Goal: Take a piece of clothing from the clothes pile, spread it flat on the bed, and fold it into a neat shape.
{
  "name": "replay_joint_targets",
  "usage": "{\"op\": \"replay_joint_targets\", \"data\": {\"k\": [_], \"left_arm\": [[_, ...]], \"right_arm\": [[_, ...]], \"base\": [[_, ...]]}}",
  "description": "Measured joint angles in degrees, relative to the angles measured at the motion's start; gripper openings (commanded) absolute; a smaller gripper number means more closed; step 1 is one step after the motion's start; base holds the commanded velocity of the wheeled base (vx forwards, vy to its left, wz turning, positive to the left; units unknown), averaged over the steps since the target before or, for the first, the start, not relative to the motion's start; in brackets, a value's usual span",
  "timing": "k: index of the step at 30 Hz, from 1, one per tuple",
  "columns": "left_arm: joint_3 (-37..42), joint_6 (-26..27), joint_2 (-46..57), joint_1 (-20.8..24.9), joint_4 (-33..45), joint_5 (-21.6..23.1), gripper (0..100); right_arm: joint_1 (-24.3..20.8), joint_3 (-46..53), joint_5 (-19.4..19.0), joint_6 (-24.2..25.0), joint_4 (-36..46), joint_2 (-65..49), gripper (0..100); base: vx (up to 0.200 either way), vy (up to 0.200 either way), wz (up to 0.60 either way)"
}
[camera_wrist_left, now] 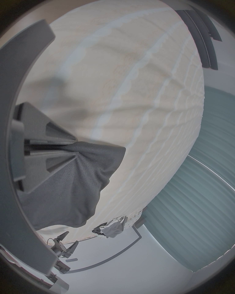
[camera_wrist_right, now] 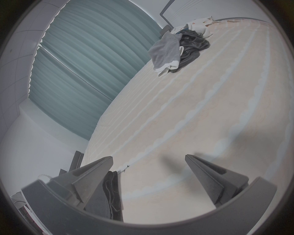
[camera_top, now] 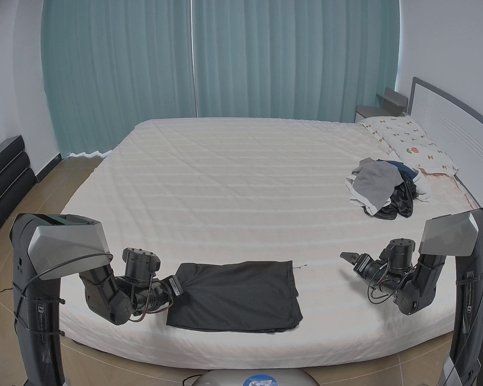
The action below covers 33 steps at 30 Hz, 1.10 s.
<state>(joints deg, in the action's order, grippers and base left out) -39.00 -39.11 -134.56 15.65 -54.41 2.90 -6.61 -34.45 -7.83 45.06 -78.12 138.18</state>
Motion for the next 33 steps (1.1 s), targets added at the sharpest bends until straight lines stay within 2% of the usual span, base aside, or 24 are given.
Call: {"op": "replay_joint_targets", "data": {"k": [6, 17, 18, 27, 33], "left_arm": [[0.33, 0.11, -0.06, 0.00, 0.02, -0.04, 0], [0.52, 0.30, -0.34, 0.27, 0.00, -0.45, 0], [0.61, 0.30, -0.34, 0.41, -0.02, -0.45, 100], [1.66, 0.05, 0.44, 1.21, -0.11, -0.48, 100], [-3.78, -3.15, 0.71, 0.99, -0.20, -0.96, 100]], "right_arm": [[0.00, 0.00, 0.04, 0.02, 0.00, 0.00, 100], [-0.09, 0.00, 0.02, 0.00, 0.06, 0.05, 100], [-0.06, 0.00, 0.04, -0.01, 0.04, 0.05, 100], [0.02, 0.06, 0.02, 0.00, 0.06, 0.07, 100], [-0.20, 0.02, 0.04, 0.02, 0.09, 0.22, 100]], "base": [[0.000, 0.200, 0.00], [0.000, 0.000, 0.00], [0.000, 0.000, 0.00], [0.000, 0.000, 0.00], [0.000, 0.000, 0.00]]}}
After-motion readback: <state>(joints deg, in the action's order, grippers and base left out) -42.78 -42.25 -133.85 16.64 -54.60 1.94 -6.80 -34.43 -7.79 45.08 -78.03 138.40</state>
